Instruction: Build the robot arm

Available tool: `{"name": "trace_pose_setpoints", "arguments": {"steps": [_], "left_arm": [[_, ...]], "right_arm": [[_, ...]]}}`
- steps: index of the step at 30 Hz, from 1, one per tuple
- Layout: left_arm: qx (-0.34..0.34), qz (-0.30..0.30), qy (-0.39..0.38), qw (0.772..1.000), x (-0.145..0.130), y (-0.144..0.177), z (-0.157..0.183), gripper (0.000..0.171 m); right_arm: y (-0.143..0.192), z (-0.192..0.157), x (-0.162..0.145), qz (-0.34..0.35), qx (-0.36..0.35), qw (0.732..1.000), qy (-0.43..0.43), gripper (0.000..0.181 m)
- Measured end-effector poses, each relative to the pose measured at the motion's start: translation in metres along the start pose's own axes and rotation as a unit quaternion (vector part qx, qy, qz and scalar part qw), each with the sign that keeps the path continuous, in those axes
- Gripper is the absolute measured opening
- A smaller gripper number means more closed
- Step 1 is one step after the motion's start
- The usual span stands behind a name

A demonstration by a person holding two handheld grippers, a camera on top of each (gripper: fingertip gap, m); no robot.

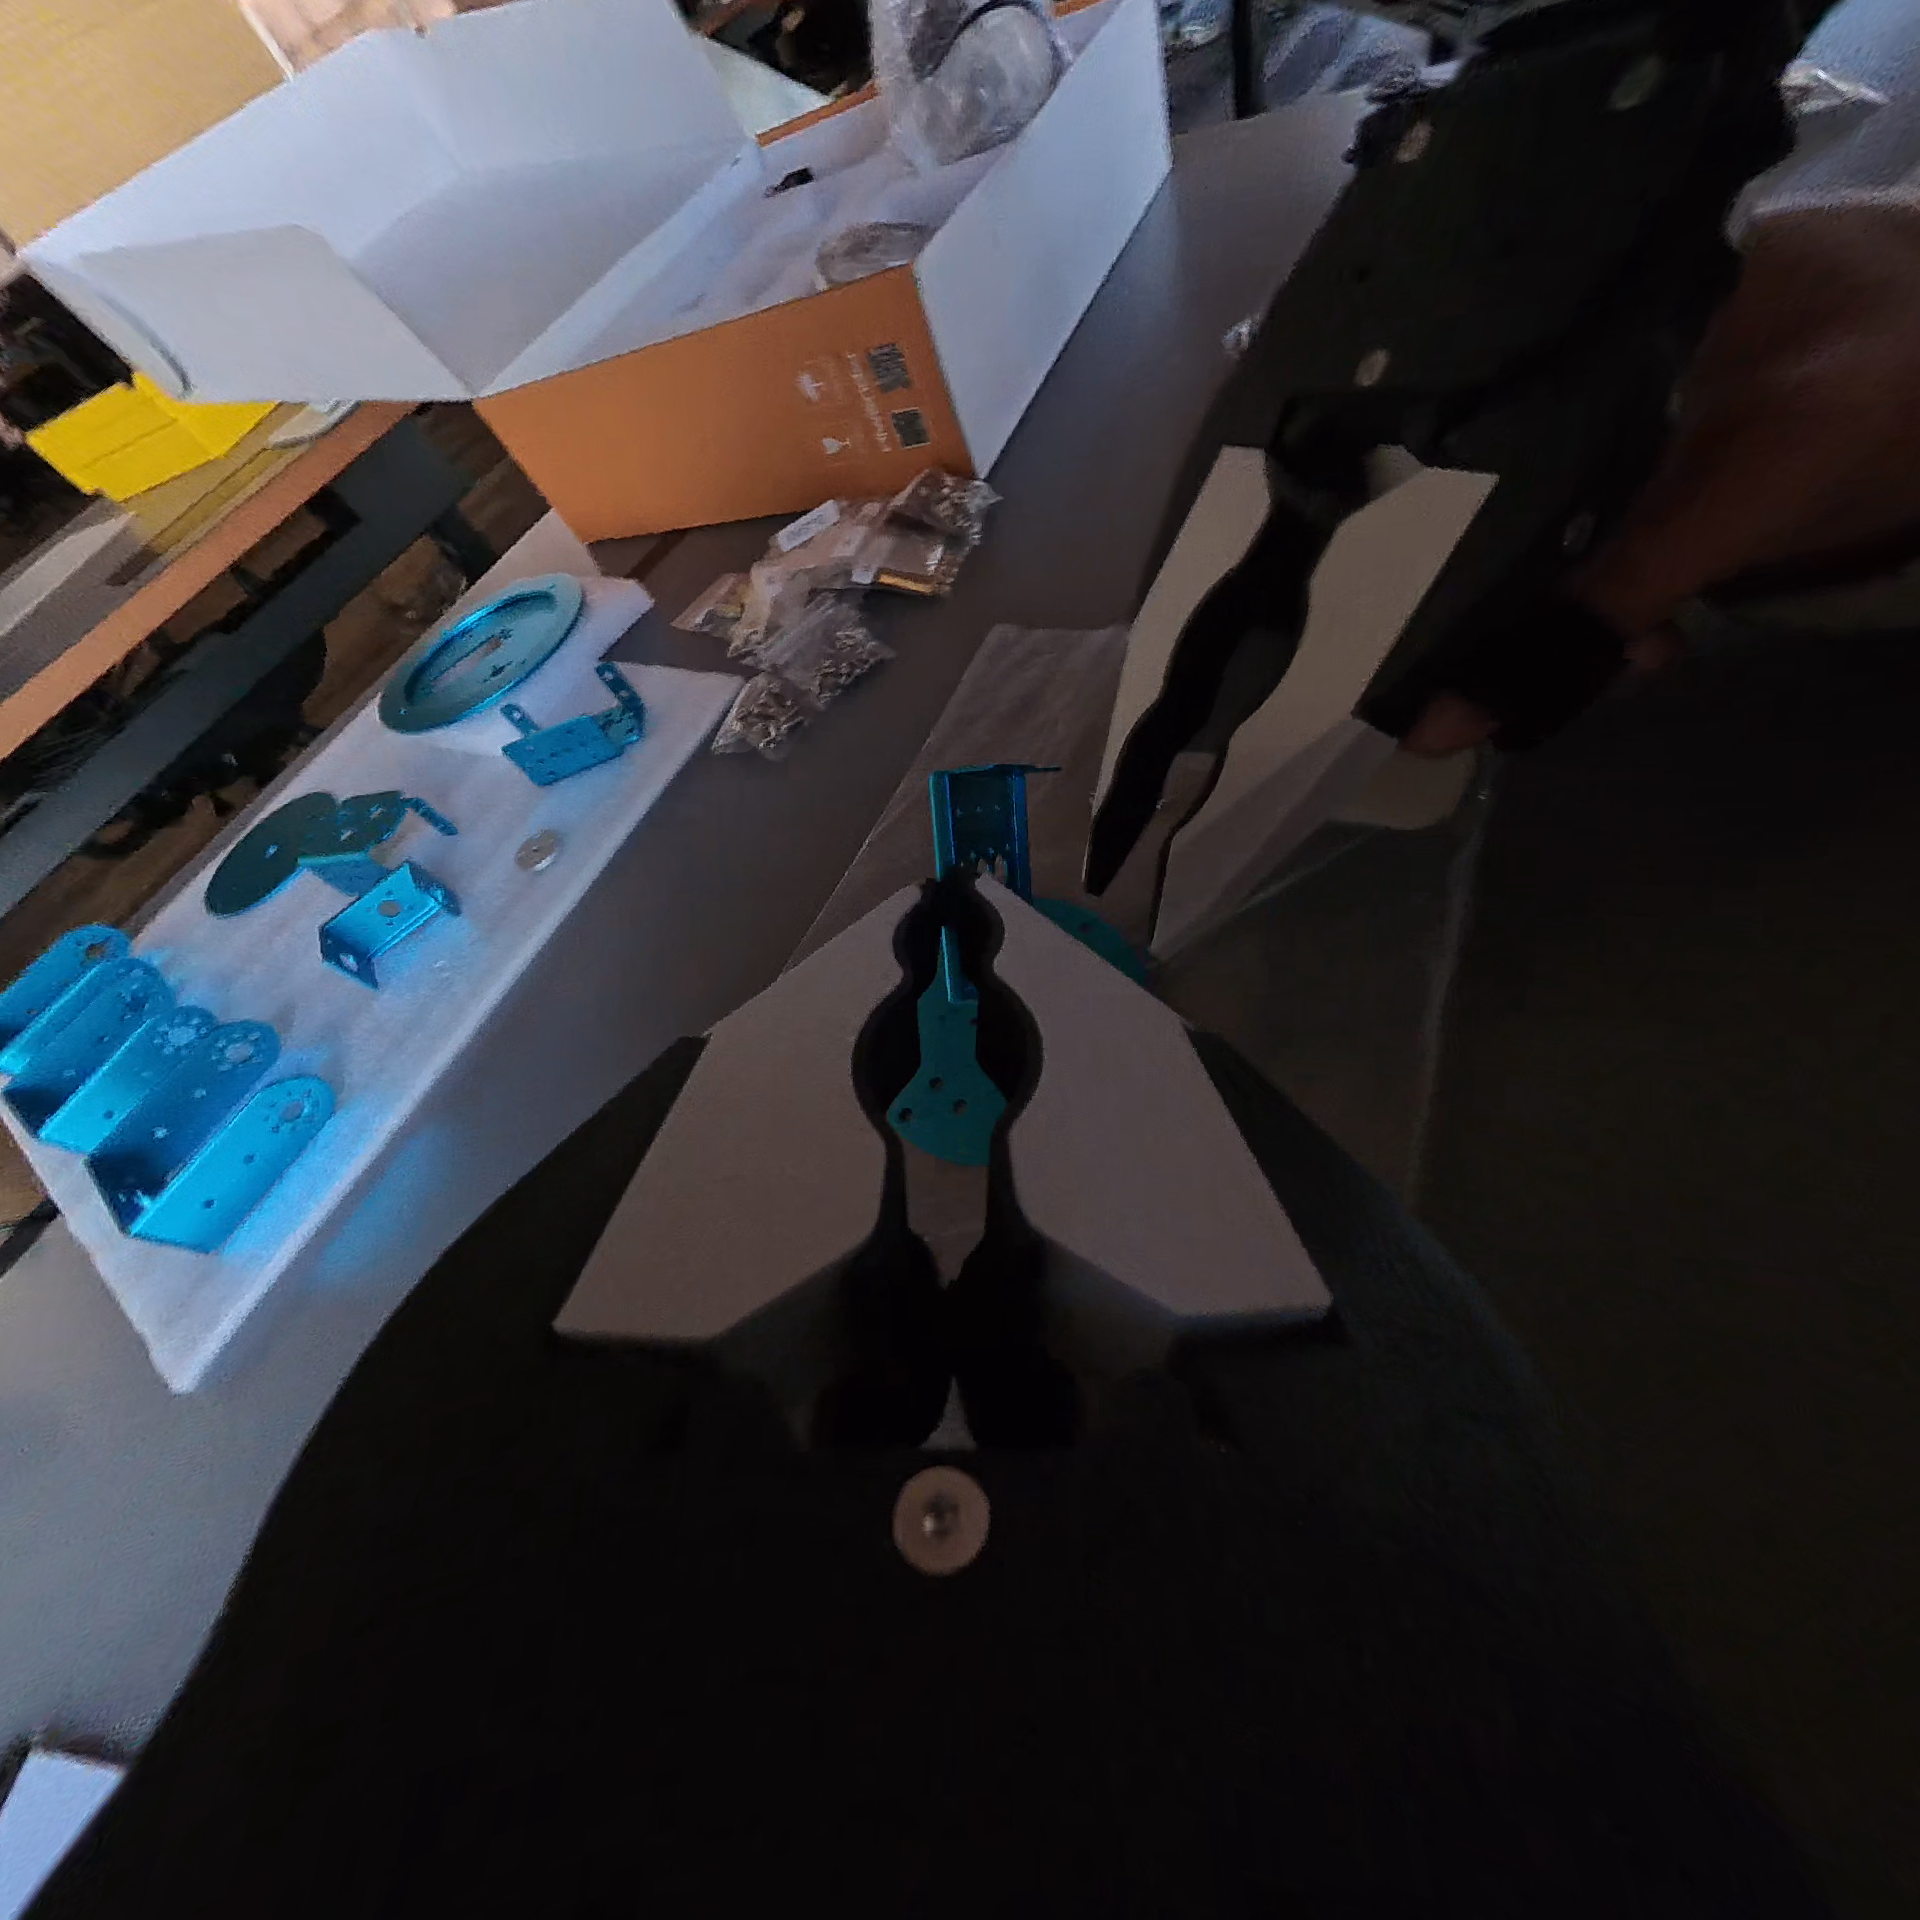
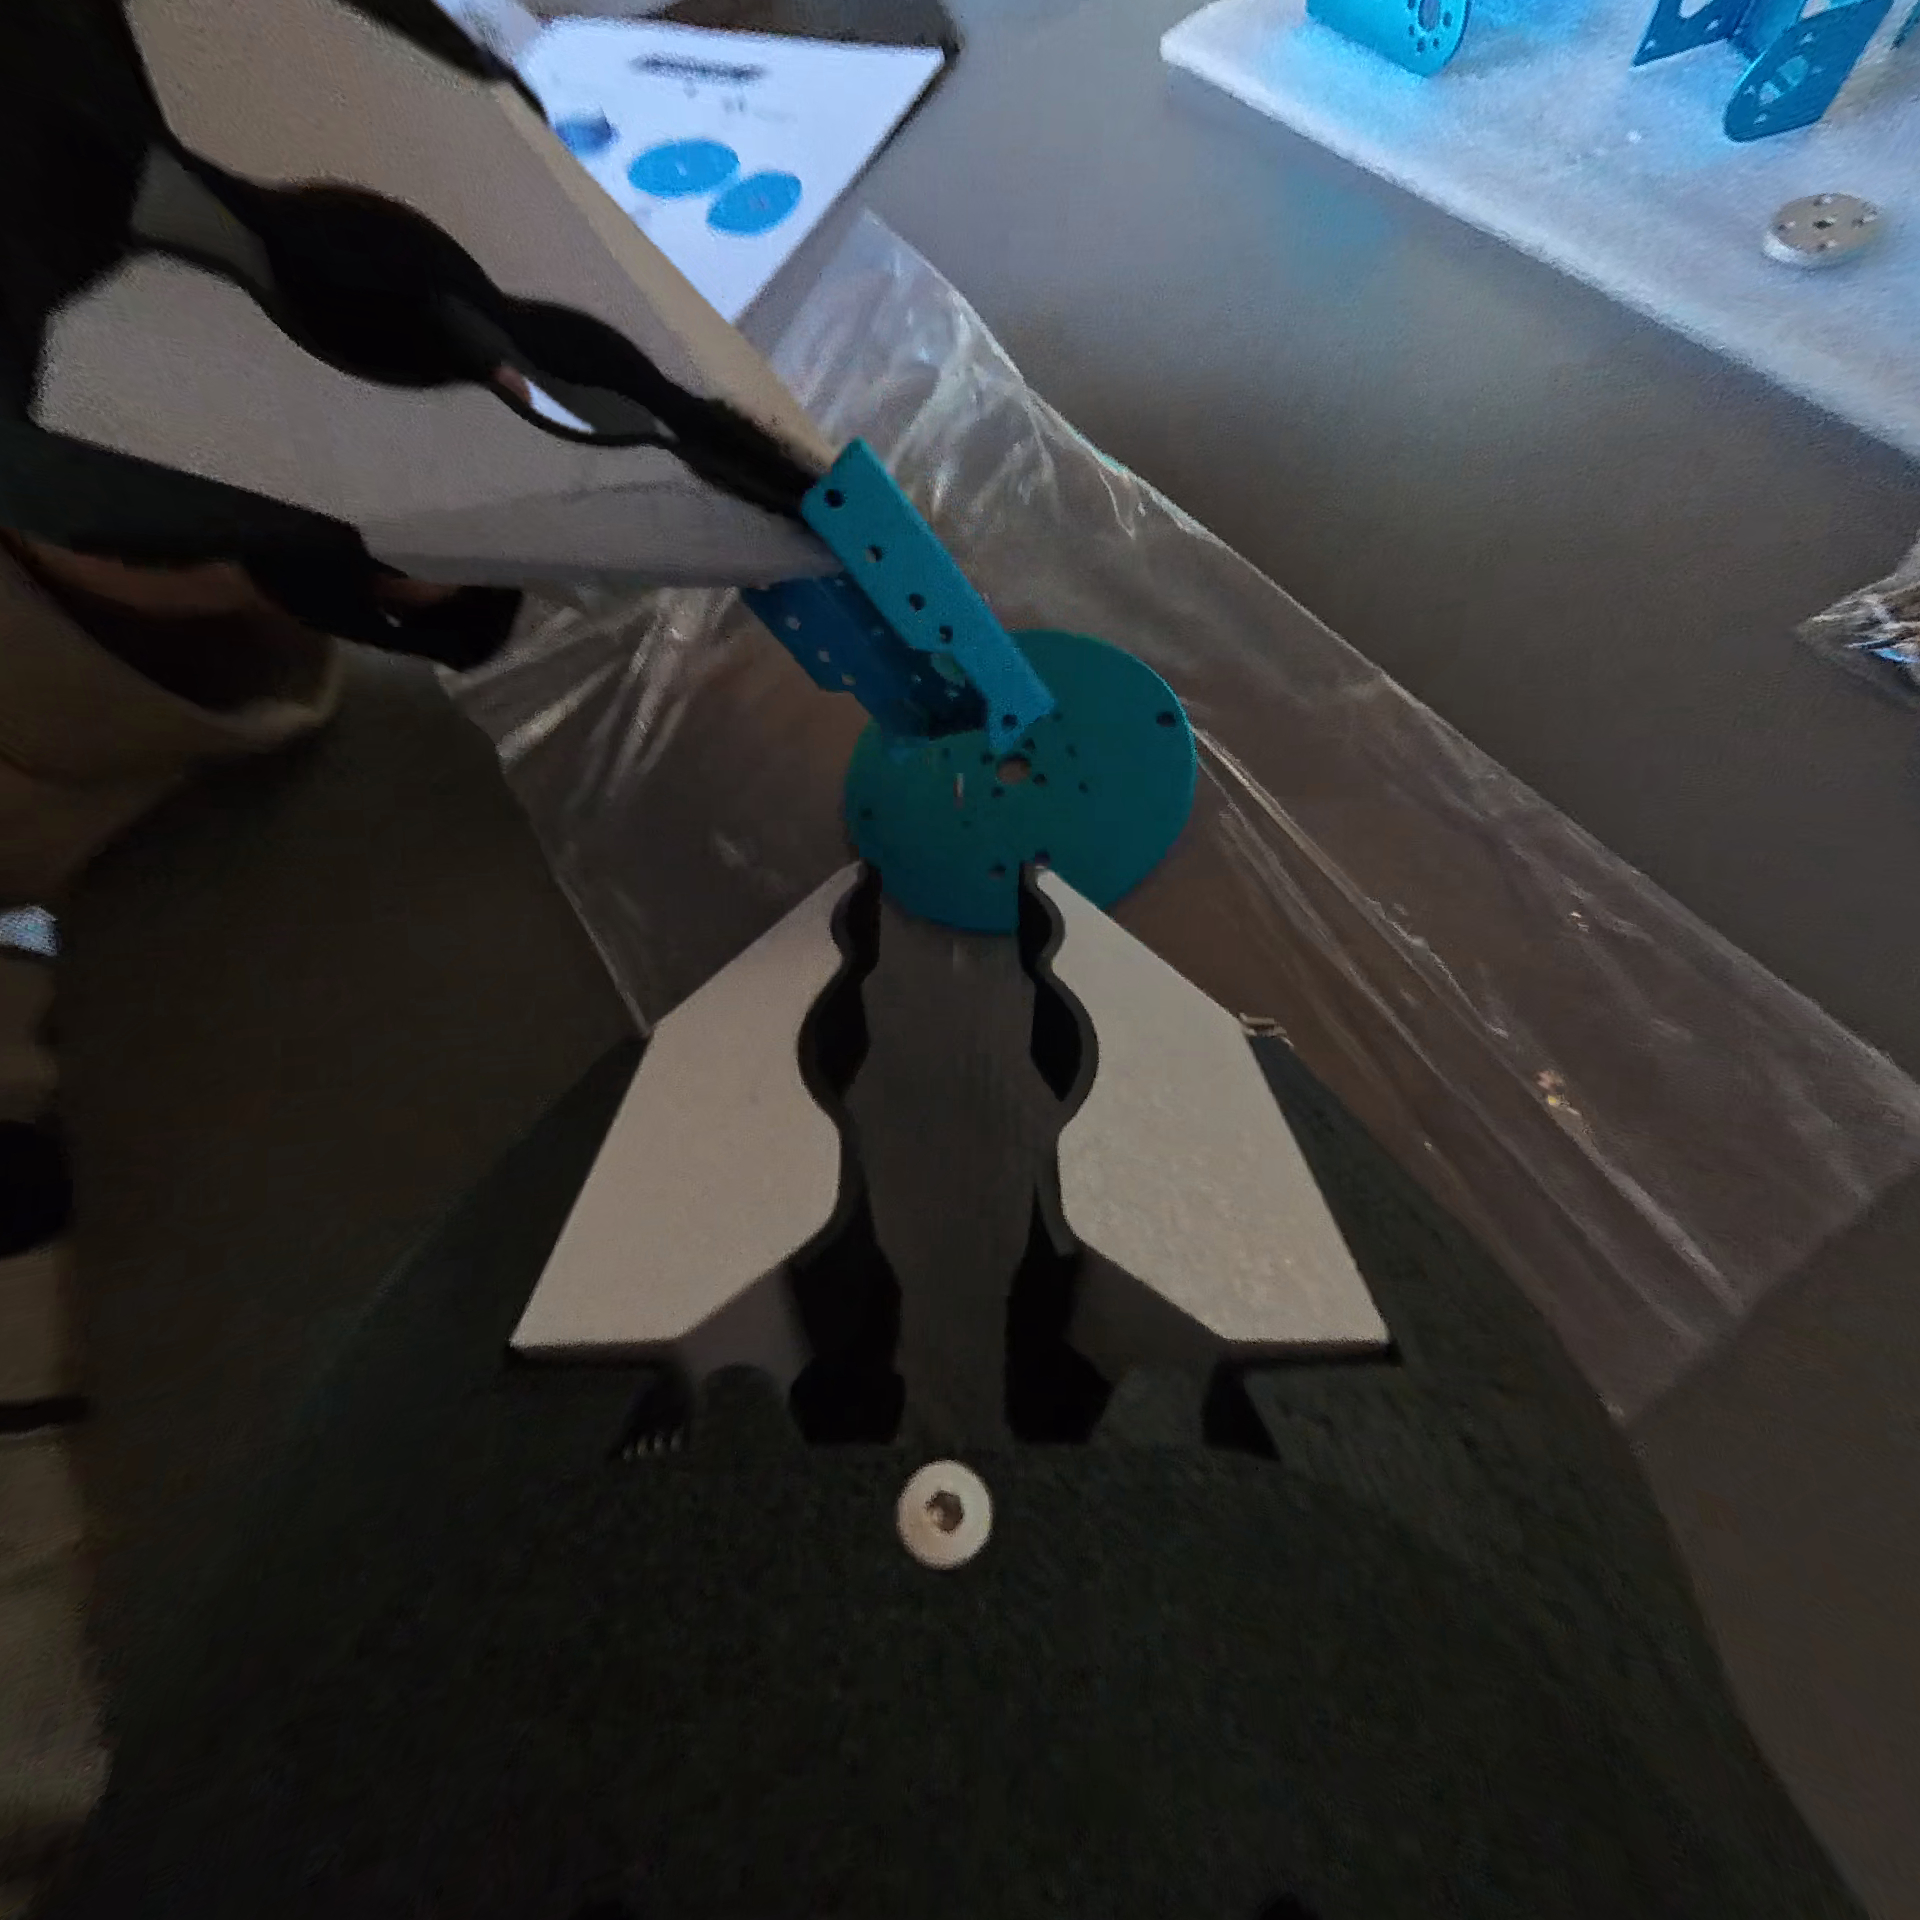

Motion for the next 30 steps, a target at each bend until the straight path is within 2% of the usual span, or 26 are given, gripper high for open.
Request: {"name": "trace_pose_setpoints", "arguments": {"steps": [4,6,10,14,18,23,25,26,30], "left_arm": [[0.011,-0.021,-0.086,0.996,-0.003,-0.005,0.01,0.001],[0.007,-0.024,-0.096,0.995,-0.005,-0.009,0.014,0.001],[0.022,-0.014,-0.056,0.998,-0.002,-0.007,0.004,0.001],[0.04,0.013,0.01,0.999,0.0,0.0,-0.015,0.001],[0.045,0.027,0.048,0.997,-0.004,0.007,-0.027,0.001],[0.034,-0.003,0.113,0.993,-0.018,0.008,-0.034,0.001],[0.015,-0.026,0.2,0.979,-0.024,0.011,-0.035,0.001],[0.011,-0.033,0.259,0.965,-0.028,0.014,-0.037,0.001],[-0.037,-0.042,0.477,0.877,-0.045,0.028,-0.031,0.001]], "right_arm": [[0.008,-0.002,-0.009,-0.017,-0.035,0.997,0.06,0.024],[0.01,-0.006,-0.009,-0.009,-0.037,0.997,0.071,0.024],[0.011,-0.016,-0.016,-0.014,-0.014,0.997,0.076,0.025],[0.01,-0.006,-0.023,-0.029,-0.077,0.993,0.083,0.019],[0.003,-0.016,-0.017,-0.026,-0.079,0.995,0.062,0.016],[-0.008,-0.014,-0.017,-0.047,-0.103,0.993,0.045,0.014],[-0.011,-0.014,-0.018,-0.056,-0.101,0.993,0.038,0.014],[-0.011,-0.013,-0.018,-0.058,-0.106,0.992,0.039,0.011],[-0.01,-0.012,-0.019,-0.061,-0.127,0.988,0.058,0.005]]}}
Point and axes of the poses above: each gripper's, where its closed fingertips meet, y back along the fingers, x out of its top, z = x × y across the jaws, the point moved 2 cm from there along y, back along the fingers, and after that the axes turned 6 degrees about y, right-handed, at the moved point
